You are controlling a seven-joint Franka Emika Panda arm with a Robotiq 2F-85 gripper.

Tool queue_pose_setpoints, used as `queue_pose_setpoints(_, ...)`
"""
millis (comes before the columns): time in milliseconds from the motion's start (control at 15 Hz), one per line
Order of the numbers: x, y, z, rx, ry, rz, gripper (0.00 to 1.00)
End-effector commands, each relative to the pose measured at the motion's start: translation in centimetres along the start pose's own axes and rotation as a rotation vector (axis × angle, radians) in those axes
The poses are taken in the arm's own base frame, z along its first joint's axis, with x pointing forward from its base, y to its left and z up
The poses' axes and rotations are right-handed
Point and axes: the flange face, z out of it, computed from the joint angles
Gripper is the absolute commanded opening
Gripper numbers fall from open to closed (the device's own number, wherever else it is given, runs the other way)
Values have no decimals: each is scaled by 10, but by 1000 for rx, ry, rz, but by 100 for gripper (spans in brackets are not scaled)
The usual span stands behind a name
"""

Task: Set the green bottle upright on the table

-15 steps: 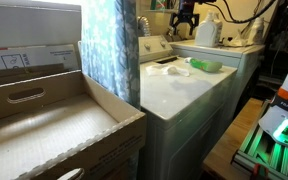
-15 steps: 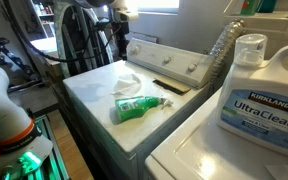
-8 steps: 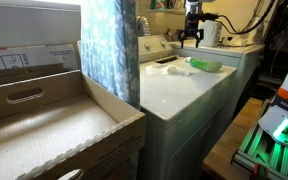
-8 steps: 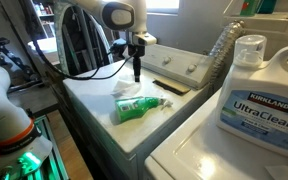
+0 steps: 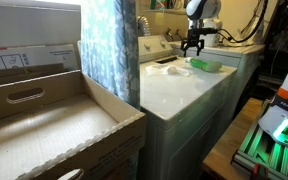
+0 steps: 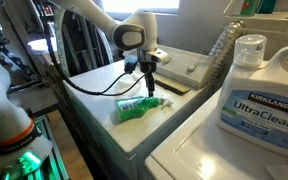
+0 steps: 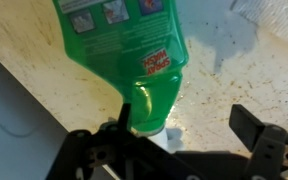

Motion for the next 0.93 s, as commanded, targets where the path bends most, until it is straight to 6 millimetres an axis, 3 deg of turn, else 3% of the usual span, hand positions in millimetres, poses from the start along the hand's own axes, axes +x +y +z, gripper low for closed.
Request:
queue_pose_setpoints(0, 9, 17, 18, -17, 3, -26, 100)
queue_pose_setpoints(600, 18, 28, 49, -43, 31, -6, 100)
queue_pose_setpoints(800, 23, 28, 56, -29, 50, 10, 89)
queue_pose_setpoints(867, 23, 27, 58, -26, 53, 11, 80)
